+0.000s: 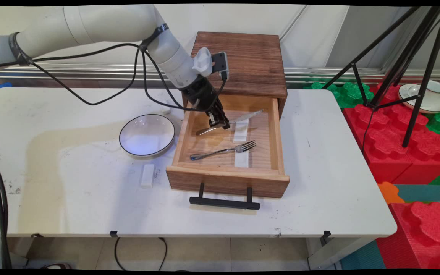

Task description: Place the picked object into the drawer

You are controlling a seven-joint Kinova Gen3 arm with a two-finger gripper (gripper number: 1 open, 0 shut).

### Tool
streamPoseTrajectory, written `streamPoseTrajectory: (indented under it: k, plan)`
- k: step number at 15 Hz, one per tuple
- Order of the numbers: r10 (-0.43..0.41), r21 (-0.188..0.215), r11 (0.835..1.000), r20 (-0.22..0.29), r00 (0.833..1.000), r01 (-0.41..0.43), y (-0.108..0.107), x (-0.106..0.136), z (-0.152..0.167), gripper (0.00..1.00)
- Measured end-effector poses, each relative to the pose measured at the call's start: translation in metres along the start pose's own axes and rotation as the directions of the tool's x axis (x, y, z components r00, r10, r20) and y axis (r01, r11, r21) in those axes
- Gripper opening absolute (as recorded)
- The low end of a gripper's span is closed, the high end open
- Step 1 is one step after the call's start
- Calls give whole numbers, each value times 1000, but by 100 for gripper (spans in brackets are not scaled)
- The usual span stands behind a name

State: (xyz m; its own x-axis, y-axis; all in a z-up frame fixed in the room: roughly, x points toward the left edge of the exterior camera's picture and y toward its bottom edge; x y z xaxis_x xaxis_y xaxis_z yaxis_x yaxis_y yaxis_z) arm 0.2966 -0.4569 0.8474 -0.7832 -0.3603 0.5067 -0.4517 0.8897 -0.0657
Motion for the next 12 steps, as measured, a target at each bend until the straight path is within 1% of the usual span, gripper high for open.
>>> streamPoseTrajectory:
  k: [4, 5, 12]
  plan:
    - [8, -2, 1000, 13, 1000, -8, 0, -4, 9, 0]
    - [10, -1, 1000, 15, 1000, -10, 0, -5, 11, 100]
    - [9, 12, 1000, 17, 1000, -9, -1, -5, 14, 100]
